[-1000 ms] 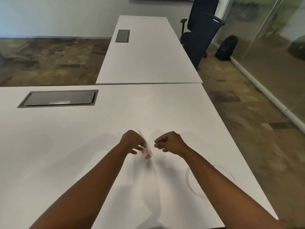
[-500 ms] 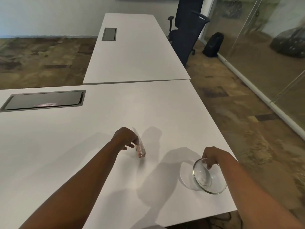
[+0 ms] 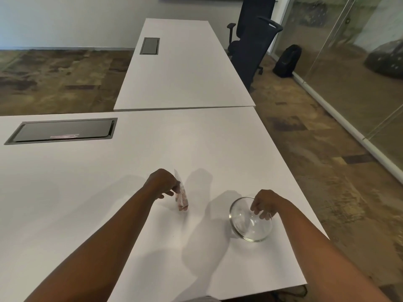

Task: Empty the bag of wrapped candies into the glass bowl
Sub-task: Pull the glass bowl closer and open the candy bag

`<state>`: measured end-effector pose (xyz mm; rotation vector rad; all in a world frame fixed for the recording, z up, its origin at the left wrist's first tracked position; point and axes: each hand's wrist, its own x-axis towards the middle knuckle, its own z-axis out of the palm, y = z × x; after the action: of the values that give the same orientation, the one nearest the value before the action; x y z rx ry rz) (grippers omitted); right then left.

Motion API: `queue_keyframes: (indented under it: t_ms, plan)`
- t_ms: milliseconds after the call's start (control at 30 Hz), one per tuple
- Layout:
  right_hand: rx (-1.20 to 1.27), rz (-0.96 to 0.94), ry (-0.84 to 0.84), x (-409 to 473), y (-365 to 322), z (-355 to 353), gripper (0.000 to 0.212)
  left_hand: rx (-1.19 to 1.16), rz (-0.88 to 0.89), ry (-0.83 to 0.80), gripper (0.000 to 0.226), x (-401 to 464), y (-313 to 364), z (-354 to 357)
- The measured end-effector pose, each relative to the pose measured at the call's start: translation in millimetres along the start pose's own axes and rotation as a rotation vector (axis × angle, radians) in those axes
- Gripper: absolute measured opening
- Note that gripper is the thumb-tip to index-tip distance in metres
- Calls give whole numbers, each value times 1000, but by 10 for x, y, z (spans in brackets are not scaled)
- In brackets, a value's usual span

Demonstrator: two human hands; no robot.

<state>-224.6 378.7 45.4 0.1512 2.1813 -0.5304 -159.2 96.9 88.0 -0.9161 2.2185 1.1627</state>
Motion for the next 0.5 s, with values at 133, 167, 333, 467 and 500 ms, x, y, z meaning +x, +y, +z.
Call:
queue_keyframes:
  t_ms: [133,167,333,467,500]
  plan:
    - [73,-50,55,61,-227,103,19,-14,-9,-17,36,-29,-32,-23]
    - [86,-54,64,75,-276,132,18,-17,-12,-12,34,-27,-38,-27]
    - [100,-77,101,167,-436,277,16,-39,-18,22,29,-19,-73,-43]
    - [96,-85,150,240,-484,353,24,-46,-28,25,30,-39,-81,-53]
    - [95,-84,153,250,-493,366,26,-50,-30,22,30,-45,-79,-54]
